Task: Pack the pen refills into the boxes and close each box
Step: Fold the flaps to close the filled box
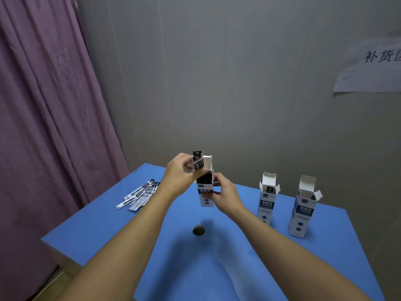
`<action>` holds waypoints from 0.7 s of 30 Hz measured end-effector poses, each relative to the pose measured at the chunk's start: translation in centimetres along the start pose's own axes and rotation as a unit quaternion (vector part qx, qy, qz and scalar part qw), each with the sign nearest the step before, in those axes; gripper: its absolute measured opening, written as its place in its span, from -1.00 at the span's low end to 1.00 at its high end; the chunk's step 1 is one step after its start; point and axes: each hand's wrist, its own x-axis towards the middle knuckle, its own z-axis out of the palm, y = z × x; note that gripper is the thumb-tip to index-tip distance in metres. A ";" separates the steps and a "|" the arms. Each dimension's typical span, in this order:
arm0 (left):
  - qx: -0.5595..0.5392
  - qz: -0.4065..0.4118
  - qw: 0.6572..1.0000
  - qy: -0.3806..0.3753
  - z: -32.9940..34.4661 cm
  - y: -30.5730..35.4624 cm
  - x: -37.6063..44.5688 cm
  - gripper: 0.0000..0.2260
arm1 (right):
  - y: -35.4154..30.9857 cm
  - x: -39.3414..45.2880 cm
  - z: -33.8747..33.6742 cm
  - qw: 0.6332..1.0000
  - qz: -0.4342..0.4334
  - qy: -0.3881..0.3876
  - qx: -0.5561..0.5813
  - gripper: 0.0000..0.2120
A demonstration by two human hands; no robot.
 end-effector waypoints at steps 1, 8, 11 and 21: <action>-0.013 -0.004 1.000 0.003 0.2 0.0 0.0 -0.82 | 0.1 -0.1 -0.1 1.000 0.005 -0.001 -0.001 -0.65; 0.026 -0.024 0.998 -0.052 3.0 -0.6 1.1 -0.90 | 1.2 -0.6 -1.0 0.999 0.038 0.000 -0.023 -0.65; 0.027 -0.032 0.996 -0.082 3.9 -0.5 1.6 -0.85 | 1.4 -0.6 -1.9 0.998 0.051 0.003 -0.038 -0.65; 0.003 0.015 0.998 -0.053 5.1 -0.1 2.9 -0.93 | 2.3 -0.6 -3.7 0.994 0.087 0.014 -0.058 -0.65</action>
